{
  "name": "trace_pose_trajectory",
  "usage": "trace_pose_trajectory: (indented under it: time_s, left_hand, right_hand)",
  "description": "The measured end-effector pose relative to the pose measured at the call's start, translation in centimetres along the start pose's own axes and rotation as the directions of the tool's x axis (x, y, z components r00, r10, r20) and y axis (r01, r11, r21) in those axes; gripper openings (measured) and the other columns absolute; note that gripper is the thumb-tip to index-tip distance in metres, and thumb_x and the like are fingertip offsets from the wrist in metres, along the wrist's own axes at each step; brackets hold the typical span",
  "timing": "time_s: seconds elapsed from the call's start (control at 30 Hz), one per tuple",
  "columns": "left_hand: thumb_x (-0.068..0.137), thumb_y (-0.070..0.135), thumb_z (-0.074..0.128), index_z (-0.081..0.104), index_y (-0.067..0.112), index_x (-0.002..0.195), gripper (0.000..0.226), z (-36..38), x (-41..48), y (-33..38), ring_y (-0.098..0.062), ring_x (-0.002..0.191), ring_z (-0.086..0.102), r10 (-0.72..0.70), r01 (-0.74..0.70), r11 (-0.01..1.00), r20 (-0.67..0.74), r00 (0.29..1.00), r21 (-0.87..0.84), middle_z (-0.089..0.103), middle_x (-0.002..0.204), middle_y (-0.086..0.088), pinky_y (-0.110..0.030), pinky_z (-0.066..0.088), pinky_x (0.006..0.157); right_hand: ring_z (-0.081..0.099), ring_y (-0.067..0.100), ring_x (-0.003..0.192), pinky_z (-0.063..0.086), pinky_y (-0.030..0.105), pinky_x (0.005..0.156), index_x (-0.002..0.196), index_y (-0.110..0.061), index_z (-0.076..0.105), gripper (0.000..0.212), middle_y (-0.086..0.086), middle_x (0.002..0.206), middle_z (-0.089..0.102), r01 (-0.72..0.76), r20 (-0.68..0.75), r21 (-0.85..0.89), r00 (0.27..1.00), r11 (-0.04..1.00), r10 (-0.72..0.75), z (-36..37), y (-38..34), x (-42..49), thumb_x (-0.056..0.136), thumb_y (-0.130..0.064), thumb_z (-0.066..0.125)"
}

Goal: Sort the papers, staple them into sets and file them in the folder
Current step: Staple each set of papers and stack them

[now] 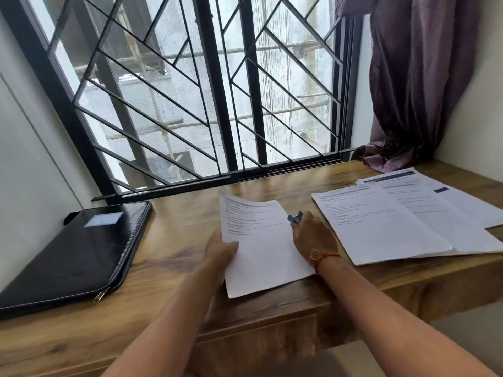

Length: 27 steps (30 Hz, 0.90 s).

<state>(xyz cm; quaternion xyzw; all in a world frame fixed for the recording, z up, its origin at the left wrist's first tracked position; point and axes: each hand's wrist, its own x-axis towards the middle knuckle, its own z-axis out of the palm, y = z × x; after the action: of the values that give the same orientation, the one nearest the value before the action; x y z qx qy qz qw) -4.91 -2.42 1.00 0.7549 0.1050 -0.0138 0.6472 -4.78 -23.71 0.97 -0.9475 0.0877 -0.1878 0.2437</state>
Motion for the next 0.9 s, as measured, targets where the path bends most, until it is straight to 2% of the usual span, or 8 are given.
trace_pose_trajectory:
  time_s: [0.1,0.23,0.37,0.53,0.63,0.73,0.83,0.9]
  left_hand:
    - [0.084,0.004,0.06,0.057,0.014,0.12,0.037,-1.5,0.4,0.0,-0.034,0.097,0.069,-0.028,0.013,0.995,-0.146,0.989,-0.101,0.069,0.114,-0.011,-0.055,0.058,0.085]
    - [0.097,0.001,0.054,0.048,0.015,0.124,0.031,-2.5,1.7,-0.4,-0.031,0.099,0.066,-0.073,-0.005,0.967,-0.3,0.951,-0.253,0.063,0.114,-0.006,-0.05,0.059,0.084]
    - [0.099,0.005,0.053,0.044,0.02,0.119,0.027,-2.6,3.8,-0.3,-0.031,0.105,0.064,-0.112,-0.07,0.908,-0.402,0.909,-0.413,0.062,0.122,-0.006,-0.054,0.056,0.092]
    - [0.099,0.006,0.052,0.037,0.026,0.113,0.029,-2.1,6.4,0.2,-0.028,0.105,0.063,-0.169,-0.121,0.847,-0.477,0.863,-0.518,0.059,0.119,-0.002,-0.052,0.054,0.095]
    - [0.099,0.006,0.054,0.038,0.025,0.113,0.029,-1.6,8.3,0.1,-0.026,0.104,0.064,-0.204,-0.13,0.8,-0.469,0.86,-0.586,0.06,0.115,0.0,-0.052,0.054,0.097]
    - [0.097,-0.001,0.054,0.041,0.018,0.119,0.032,-1.5,9.5,0.4,-0.024,0.098,0.065,-0.203,-0.1,0.739,-0.362,0.91,-0.666,0.063,0.112,-0.003,-0.05,0.053,0.097]
    - [0.093,-0.009,0.055,0.048,0.011,0.128,0.041,-3.8,11.1,0.9,-0.029,0.097,0.067,-0.171,-0.041,0.688,-0.217,0.961,-0.724,0.066,0.117,-0.013,-0.049,0.057,0.086]
    - [0.093,-0.008,0.054,0.053,0.006,0.129,0.039,-6.4,12.3,1.3,-0.031,0.094,0.067,-0.176,0.011,0.702,-0.158,0.972,-0.712,0.068,0.112,-0.017,-0.05,0.058,0.083]
  right_hand:
    - [0.061,0.034,0.105,0.047,0.035,0.08,0.123,-0.002,0.048,0.041,0.017,0.119,0.06,-0.026,0.066,0.017,0.998,1.0,0.024,0.5,-0.4,0.8,0.101,-0.036,0.048]
    - [0.061,0.035,0.105,0.04,0.03,0.075,0.121,0.003,0.046,0.044,0.02,0.118,0.062,-0.195,0.182,0.284,0.972,0.939,0.147,1.2,-2.2,2.1,0.101,-0.036,0.049]
    - [0.061,0.026,0.08,0.038,0.027,0.066,0.093,-0.005,0.061,0.058,0.007,0.087,0.065,-0.326,0.223,0.434,0.942,0.84,0.251,2.4,-4.3,3.6,0.084,-0.063,0.063]
    - [0.061,0.022,0.068,0.041,0.027,0.056,0.074,-0.01,0.062,0.051,0.003,0.073,0.066,-0.35,0.216,0.585,0.937,0.732,0.275,4.8,-7.3,4.4,0.076,-0.059,0.075]
    - [0.066,0.024,0.076,0.05,0.029,0.063,0.076,-0.012,0.063,0.035,0.003,0.078,0.068,-0.351,0.215,0.654,0.935,0.67,0.281,6.4,-9.0,5.2,0.079,-0.044,0.078]
    - [0.067,0.031,0.084,0.053,0.035,0.076,0.076,-0.016,0.059,0.02,0.006,0.081,0.067,-0.302,0.179,0.62,0.953,0.724,0.244,7.4,-9.6,7.0,0.085,-0.028,0.071]
    - [0.067,0.032,0.086,0.055,0.04,0.08,0.078,-0.019,0.06,0.014,0.007,0.084,0.069,-0.248,0.155,0.609,0.969,0.754,0.194,7.8,-8.6,9.0,0.086,-0.025,0.07]
    - [0.065,0.029,0.085,0.053,0.038,0.08,0.081,-0.021,0.061,0.011,0.004,0.082,0.067,-0.213,0.153,0.59,0.977,0.779,0.152,7.5,-7.4,9.9,0.086,-0.025,0.069]
